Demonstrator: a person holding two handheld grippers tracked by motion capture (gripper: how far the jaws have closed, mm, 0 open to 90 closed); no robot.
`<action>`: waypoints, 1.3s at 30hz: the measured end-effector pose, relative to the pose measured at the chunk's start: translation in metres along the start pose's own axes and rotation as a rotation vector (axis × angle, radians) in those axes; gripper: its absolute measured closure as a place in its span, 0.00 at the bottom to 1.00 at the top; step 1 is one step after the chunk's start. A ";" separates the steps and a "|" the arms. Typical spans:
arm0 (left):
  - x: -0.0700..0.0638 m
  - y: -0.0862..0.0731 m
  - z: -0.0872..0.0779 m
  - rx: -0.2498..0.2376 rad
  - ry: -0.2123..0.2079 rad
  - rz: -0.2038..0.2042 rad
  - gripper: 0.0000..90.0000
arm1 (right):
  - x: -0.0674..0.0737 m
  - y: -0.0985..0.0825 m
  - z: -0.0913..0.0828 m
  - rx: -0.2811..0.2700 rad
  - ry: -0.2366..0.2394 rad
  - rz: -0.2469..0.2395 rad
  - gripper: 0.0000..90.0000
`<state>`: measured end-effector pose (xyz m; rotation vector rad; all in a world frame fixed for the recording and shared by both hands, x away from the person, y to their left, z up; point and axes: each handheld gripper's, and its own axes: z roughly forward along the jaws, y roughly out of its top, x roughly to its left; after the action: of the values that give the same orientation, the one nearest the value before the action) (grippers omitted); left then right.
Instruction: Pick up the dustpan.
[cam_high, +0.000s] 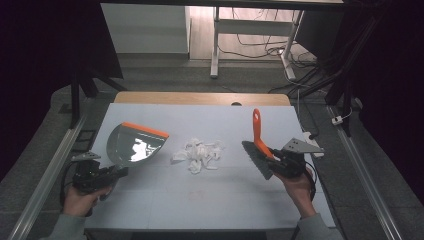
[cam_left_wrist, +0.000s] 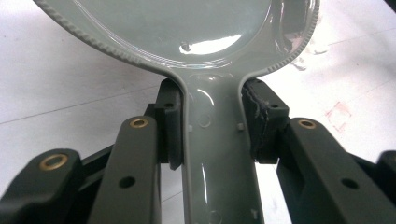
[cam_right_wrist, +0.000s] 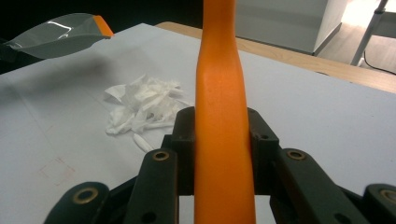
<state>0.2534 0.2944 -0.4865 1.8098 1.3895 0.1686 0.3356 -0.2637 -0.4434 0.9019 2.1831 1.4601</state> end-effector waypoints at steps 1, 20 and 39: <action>0.000 0.000 -0.001 -0.002 -0.002 -0.002 0.68 | 0.000 0.000 0.000 0.000 0.000 0.000 0.78; 0.000 0.001 -0.023 0.007 -0.069 0.108 0.68 | 0.001 0.011 0.005 -0.033 -0.016 0.014 0.78; -0.025 -0.001 -0.012 0.114 -0.175 0.299 0.68 | 0.006 0.029 0.035 -0.038 -0.001 0.010 0.78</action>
<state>0.2363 0.2793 -0.4708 2.0696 1.0207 0.0850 0.3618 -0.2282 -0.4309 0.9015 2.1457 1.4999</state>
